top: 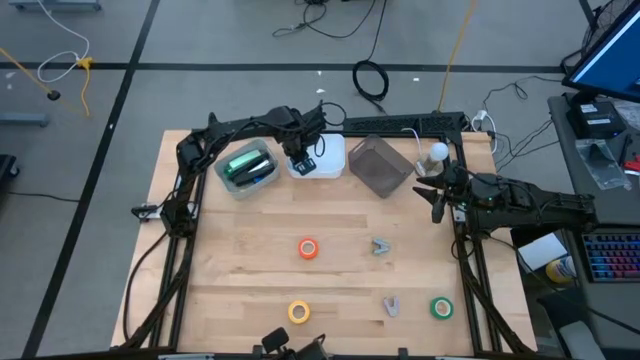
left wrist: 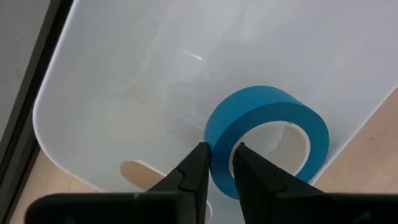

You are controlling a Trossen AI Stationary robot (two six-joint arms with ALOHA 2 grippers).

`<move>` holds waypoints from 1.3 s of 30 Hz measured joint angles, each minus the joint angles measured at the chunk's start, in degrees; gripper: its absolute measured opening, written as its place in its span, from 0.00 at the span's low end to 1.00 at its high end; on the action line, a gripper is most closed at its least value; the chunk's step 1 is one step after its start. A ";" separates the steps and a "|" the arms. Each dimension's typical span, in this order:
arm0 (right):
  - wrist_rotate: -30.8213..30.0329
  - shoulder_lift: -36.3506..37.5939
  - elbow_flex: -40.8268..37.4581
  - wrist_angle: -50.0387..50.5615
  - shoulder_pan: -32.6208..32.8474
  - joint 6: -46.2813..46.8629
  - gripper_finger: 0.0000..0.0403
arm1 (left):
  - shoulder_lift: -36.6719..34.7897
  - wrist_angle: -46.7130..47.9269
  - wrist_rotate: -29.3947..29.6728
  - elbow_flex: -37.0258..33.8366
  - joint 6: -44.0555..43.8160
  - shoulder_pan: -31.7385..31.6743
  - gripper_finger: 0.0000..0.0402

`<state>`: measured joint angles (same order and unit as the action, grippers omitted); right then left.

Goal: Pick and place Stapler, Stapler remover, tape
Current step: Put the blue tape into the white bin, then put the orange tape into the white bin

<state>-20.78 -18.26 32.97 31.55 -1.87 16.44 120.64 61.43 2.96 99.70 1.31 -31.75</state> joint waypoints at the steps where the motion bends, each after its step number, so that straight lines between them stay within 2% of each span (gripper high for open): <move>1: 0.00 0.00 0.00 0.00 0.01 0.00 0.33 | 0.00 0.00 0.00 0.00 0.12 0.00 0.19; 8: 0.04 0.00 0.00 0.00 0.02 -0.02 0.33 | 0.00 -0.02 1.32 0.00 0.17 0.00 0.32; 12: 0.04 -0.02 0.00 0.00 0.01 -0.14 0.33 | -0.30 -0.13 1.51 0.07 0.08 -0.20 0.36; 17: 0.06 -0.02 0.00 -0.01 0.01 -0.11 0.33 | -1.83 5.17 0.98 6.95 -2.50 -0.62 0.37; 20: 0.07 -0.02 0.00 -0.02 0.01 -0.06 0.33 | -3.42 11.06 -1.65 12.37 -3.33 0.35 0.37; 24: 0.09 -0.02 0.00 -0.02 0.01 -0.18 0.33 | -8.03 13.58 -4.49 14.56 -2.68 4.64 0.37; 30: 0.43 -0.02 0.00 0.00 0.04 -0.69 0.33 | -12.87 14.99 -4.35 14.25 -1.70 14.00 0.37; 34: 2.42 0.00 0.00 0.02 0.04 -1.09 0.33 | -13.02 15.15 -4.49 14.20 -1.76 20.64 0.37; 39: 3.28 0.00 0.00 0.02 0.04 -1.09 0.33 | -9.83 15.04 -3.27 13.88 -2.24 26.93 0.37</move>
<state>-17.50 -18.26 32.97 31.57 -1.83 15.35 110.81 76.47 -0.31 113.58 -0.92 -4.82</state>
